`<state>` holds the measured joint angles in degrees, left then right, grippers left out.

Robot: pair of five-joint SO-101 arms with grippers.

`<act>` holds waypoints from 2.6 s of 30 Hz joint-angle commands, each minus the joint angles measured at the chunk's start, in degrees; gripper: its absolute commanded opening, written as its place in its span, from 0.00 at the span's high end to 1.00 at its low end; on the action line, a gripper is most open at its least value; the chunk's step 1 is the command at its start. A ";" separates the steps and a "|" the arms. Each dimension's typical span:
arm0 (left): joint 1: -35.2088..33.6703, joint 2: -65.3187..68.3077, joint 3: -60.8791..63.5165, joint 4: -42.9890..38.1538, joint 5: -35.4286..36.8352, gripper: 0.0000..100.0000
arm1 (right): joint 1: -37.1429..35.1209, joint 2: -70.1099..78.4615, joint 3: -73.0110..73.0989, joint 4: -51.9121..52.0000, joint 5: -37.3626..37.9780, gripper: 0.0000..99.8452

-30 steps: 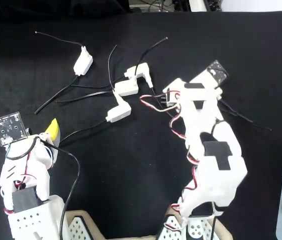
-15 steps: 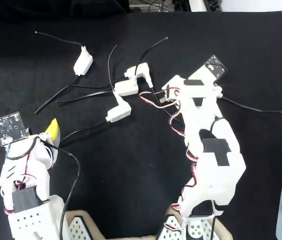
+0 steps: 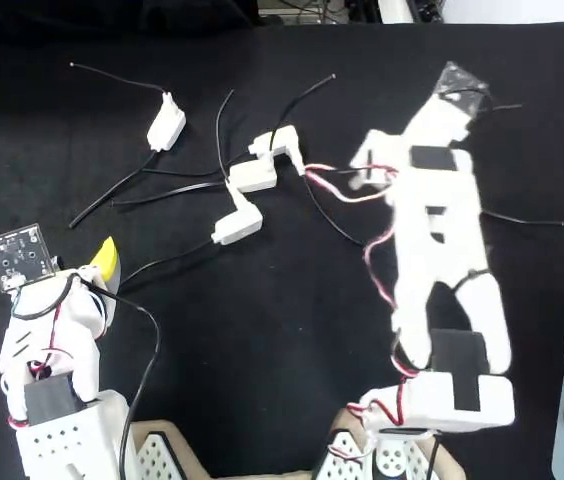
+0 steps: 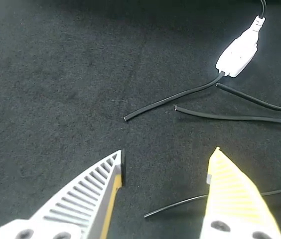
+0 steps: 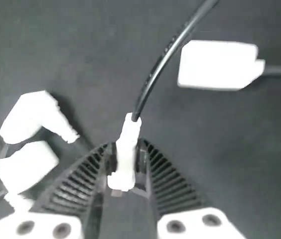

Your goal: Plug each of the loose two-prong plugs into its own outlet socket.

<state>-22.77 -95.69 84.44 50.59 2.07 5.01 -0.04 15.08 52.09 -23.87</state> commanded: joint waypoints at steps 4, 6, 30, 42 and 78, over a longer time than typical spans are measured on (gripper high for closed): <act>0.84 -0.44 -0.31 -0.97 0.00 0.73 | 8.62 3.65 -5.49 -8.35 12.66 0.99; 0.84 -0.44 -0.31 -0.97 0.00 0.73 | 10.37 7.52 -7.52 -11.08 14.15 0.99; 0.92 -0.44 -0.22 -1.05 0.09 0.73 | 11.87 25.54 -22.11 6.86 22.51 0.99; 0.92 -0.44 -0.22 -1.05 0.00 0.73 | 2.02 6.29 -4.70 21.54 22.24 0.99; 7.60 -0.44 1.01 -0.79 -0.09 0.73 | 5.71 -0.57 29.32 -14.95 39.30 0.99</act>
<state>-15.65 -95.69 85.85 50.59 2.07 15.65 -1.27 40.66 37.32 15.52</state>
